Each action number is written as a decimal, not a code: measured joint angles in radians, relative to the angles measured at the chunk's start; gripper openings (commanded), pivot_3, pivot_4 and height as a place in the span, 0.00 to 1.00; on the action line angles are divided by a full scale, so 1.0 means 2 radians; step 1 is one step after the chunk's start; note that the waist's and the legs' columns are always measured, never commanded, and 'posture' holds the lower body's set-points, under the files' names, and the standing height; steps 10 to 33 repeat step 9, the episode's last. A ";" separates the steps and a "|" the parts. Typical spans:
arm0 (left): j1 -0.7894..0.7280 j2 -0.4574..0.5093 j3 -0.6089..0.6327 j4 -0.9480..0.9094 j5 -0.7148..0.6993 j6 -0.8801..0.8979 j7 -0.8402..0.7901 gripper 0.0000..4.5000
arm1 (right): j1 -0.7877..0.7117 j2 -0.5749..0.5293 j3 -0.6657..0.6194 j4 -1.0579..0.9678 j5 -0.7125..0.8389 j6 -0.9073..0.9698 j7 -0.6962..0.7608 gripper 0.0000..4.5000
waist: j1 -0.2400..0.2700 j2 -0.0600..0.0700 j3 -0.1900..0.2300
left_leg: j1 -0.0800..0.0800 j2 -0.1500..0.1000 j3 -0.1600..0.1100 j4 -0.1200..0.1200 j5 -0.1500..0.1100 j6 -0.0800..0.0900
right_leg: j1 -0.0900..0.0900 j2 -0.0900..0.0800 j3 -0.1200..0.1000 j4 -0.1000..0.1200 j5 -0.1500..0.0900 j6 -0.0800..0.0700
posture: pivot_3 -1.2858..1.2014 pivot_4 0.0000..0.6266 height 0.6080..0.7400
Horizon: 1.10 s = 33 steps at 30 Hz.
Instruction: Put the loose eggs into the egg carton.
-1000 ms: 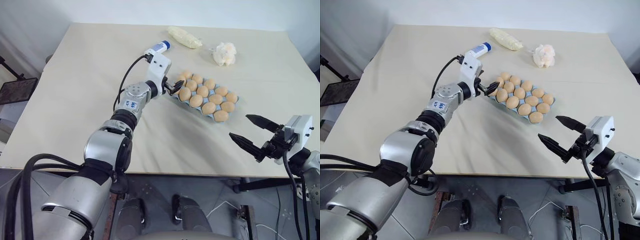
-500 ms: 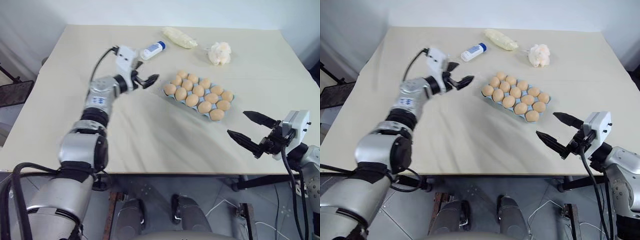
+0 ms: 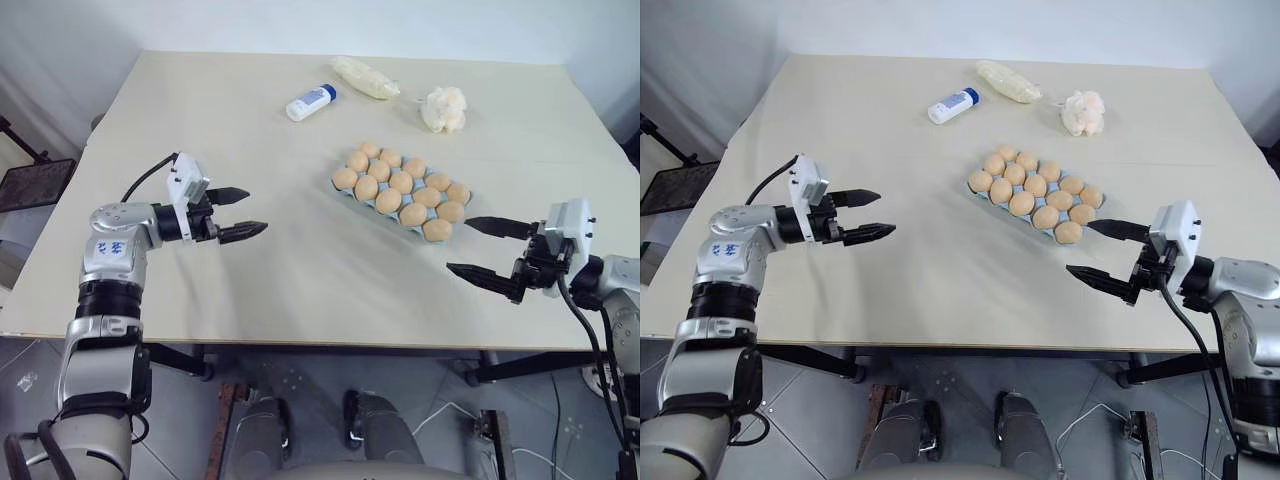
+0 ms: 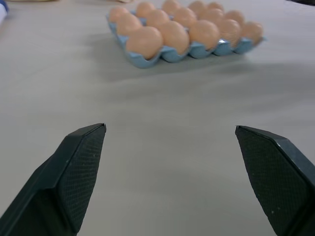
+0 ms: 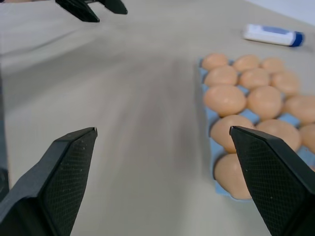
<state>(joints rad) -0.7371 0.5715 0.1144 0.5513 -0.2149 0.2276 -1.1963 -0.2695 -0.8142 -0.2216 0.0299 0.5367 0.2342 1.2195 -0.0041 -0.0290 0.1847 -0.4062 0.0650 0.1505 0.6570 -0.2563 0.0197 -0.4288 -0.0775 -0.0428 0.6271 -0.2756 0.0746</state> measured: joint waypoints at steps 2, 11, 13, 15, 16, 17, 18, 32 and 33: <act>0.021 0.002 -0.002 -0.021 -0.006 0.000 -0.003 1.00 | -0.019 0.000 0.014 0.019 -0.007 -0.007 0.013 1.00 | -0.001 0.000 0.000 | 0.000 0.000 0.000 0.000 0.000 0.000 | 0.000 -0.001 0.000 0.000 0.000 0.000 | 0.52 0.24 1.00; 0.062 0.014 -0.008 -0.065 -0.017 0.011 -0.003 1.00 | -0.048 0.001 0.036 0.053 -0.023 -0.019 0.037 1.00 | -0.001 0.000 0.000 | 0.000 0.001 0.000 0.000 0.000 0.000 | 0.000 -0.002 0.000 0.000 0.000 0.000 | 0.52 0.24 1.00; 0.062 0.014 -0.008 -0.065 -0.017 0.011 -0.003 1.00 | -0.048 0.001 0.036 0.053 -0.023 -0.019 0.037 1.00 | -0.001 0.000 0.000 | 0.000 0.001 0.000 0.000 0.000 0.000 | 0.000 -0.002 0.000 0.000 0.000 0.000 | 0.52 0.24 1.00; 0.062 0.014 -0.008 -0.065 -0.017 0.011 -0.003 1.00 | -0.048 0.001 0.036 0.053 -0.023 -0.019 0.037 1.00 | -0.001 0.000 0.000 | 0.000 0.001 0.000 0.000 0.000 0.000 | 0.000 -0.002 0.000 0.000 0.000 0.000 | 0.52 0.24 1.00; 0.062 0.014 -0.008 -0.065 -0.017 0.011 -0.003 1.00 | -0.048 0.001 0.036 0.053 -0.023 -0.019 0.037 1.00 | -0.001 0.000 0.000 | 0.000 0.001 0.000 0.000 0.000 0.000 | 0.000 -0.002 0.000 0.000 0.000 0.000 | 0.52 0.24 1.00; 0.062 0.014 -0.008 -0.065 -0.017 0.011 -0.003 1.00 | -0.048 0.001 0.036 0.053 -0.023 -0.019 0.037 1.00 | -0.001 0.000 0.000 | 0.000 0.001 0.000 0.000 0.000 0.000 | 0.000 -0.002 0.000 0.000 0.000 0.000 | 0.52 0.24 1.00; 0.062 0.014 -0.008 -0.065 -0.017 0.011 -0.003 1.00 | -0.048 0.001 0.036 0.053 -0.023 -0.019 0.037 1.00 | -0.001 0.000 0.000 | 0.000 0.001 0.000 0.000 0.000 0.000 | 0.000 -0.002 0.000 0.000 0.000 0.000 | 0.52 0.24 1.00; 0.062 0.014 -0.008 -0.065 -0.017 0.011 -0.003 1.00 | -0.048 0.001 0.036 0.053 -0.023 -0.019 0.037 1.00 | -0.001 0.000 0.000 | 0.000 0.001 0.000 0.000 0.000 0.000 | 0.000 -0.002 0.000 0.000 0.000 0.000 | 0.52 0.24 1.00; 0.062 0.014 -0.008 -0.065 -0.017 0.011 -0.003 1.00 | -0.048 0.001 0.036 0.053 -0.023 -0.019 0.037 1.00 | -0.001 0.000 0.000 | 0.000 0.001 0.000 0.000 0.000 0.000 | 0.000 -0.002 0.000 0.000 0.000 0.000 | 0.52 0.24 1.00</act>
